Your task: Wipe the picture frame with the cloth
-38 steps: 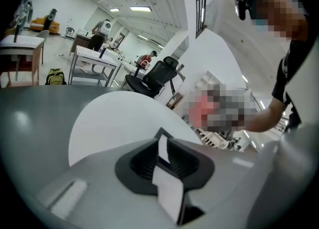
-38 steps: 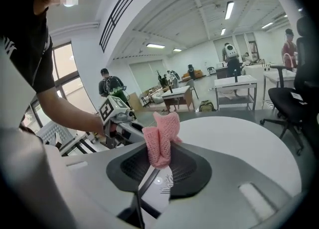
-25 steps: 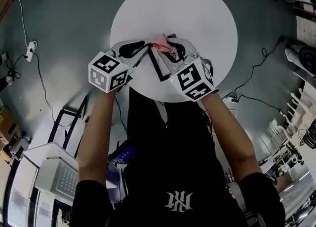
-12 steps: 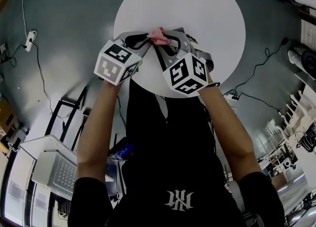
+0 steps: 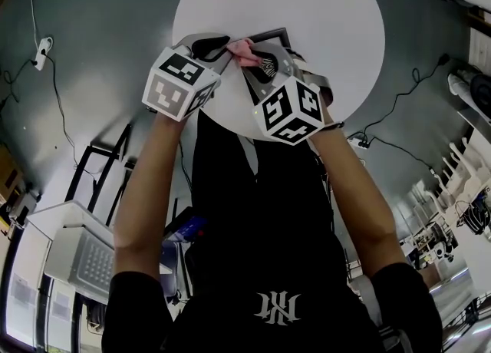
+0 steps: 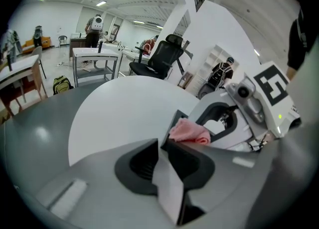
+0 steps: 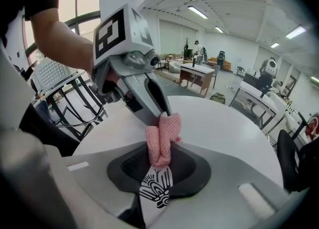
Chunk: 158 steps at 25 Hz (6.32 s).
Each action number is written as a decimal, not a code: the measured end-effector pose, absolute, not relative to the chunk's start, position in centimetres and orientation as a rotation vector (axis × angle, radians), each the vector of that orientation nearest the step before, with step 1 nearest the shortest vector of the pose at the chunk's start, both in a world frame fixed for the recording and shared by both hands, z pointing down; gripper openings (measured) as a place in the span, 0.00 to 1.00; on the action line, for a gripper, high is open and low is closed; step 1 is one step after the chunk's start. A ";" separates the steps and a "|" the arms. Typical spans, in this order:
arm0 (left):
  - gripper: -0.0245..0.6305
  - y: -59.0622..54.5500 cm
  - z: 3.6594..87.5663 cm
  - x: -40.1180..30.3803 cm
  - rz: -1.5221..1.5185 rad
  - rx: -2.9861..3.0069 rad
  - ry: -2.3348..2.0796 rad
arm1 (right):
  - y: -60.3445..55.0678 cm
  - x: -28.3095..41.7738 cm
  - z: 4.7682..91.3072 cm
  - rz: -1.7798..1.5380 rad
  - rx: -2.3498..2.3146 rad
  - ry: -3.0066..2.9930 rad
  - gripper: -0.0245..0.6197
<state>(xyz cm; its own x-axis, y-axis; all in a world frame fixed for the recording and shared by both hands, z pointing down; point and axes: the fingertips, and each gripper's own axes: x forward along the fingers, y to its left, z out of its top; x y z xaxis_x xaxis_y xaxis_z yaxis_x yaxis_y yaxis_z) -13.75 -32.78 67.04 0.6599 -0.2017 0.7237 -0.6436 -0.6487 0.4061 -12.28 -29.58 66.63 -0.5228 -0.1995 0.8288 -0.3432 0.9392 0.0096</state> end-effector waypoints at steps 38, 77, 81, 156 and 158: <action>0.13 -32.7 67.3 -14.3 0.851 2.207 -0.686 | -16.7 -9.3 66.1 0.301 0.111 -2.085 0.16; 0.12 -33.3 67.3 -14.0 0.861 2.197 -0.727 | -23.7 -8.7 67.5 0.291 0.225 -2.084 0.16; 0.12 -33.2 67.2 -14.0 0.860 2.196 -0.732 | -21.9 -8.4 67.4 0.320 0.181 -2.072 0.16; 0.04 -33.4 68.5 -14.1 0.983 2.253 -0.799 | -14.7 -5.8 66.3 0.528 0.266 -2.102 0.16; 0.04 -33.2 68.4 -13.9 0.975 2.244 -0.791 | -14.4 -5.7 65.9 0.525 0.261 -2.108 0.16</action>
<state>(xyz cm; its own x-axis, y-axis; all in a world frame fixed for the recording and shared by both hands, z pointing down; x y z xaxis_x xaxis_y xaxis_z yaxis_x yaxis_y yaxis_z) -13.94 -33.18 68.45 0.5609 -0.2896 0.7756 -0.6990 -0.6676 0.2562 -5.72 -14.40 65.88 -0.5560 0.0143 0.8311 -0.3774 0.8865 -0.2677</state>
